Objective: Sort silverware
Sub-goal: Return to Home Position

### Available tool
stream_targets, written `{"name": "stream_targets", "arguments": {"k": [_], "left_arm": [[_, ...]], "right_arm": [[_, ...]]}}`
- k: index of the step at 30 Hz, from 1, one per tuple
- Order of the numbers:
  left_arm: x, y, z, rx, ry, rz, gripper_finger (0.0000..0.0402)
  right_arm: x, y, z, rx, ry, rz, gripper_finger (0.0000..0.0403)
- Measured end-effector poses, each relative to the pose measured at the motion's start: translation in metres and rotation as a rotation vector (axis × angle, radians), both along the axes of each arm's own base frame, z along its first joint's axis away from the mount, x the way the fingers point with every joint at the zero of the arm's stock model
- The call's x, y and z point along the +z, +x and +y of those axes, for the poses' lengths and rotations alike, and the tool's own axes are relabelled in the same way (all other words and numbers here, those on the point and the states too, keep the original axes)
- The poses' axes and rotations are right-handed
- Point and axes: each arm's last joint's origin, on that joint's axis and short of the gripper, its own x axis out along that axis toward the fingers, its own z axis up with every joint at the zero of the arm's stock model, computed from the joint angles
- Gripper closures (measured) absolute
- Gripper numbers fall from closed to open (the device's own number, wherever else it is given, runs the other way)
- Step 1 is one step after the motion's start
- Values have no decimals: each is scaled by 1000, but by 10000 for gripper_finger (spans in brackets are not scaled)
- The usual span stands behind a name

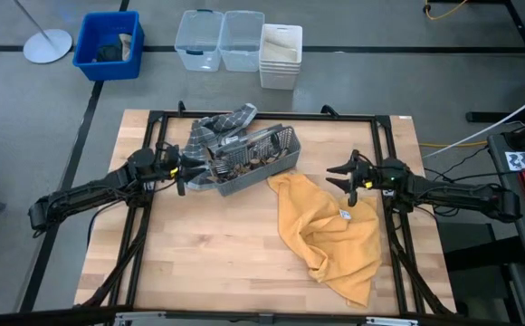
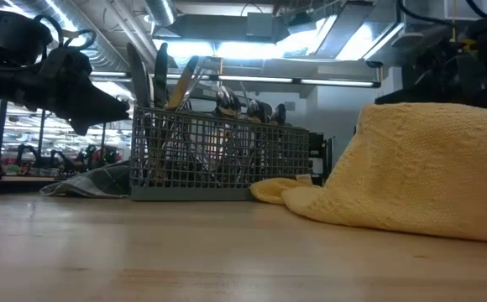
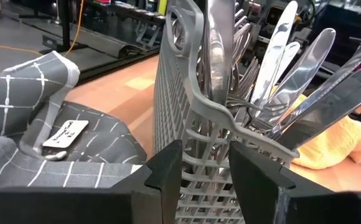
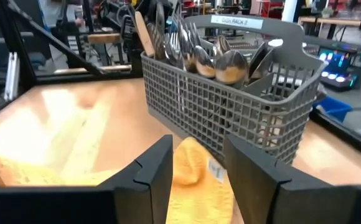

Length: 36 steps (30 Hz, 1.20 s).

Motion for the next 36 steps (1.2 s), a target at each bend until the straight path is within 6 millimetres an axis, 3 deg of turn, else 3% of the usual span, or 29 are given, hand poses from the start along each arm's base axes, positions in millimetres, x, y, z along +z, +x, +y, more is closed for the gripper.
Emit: {"name": "stream_targets", "arguments": {"k": [36], "left_arm": [[0, 0, 0, 1, -1, -1, 279]], "right_arm": [[-8, 0, 5, 42, -11, 82, 256]]}}
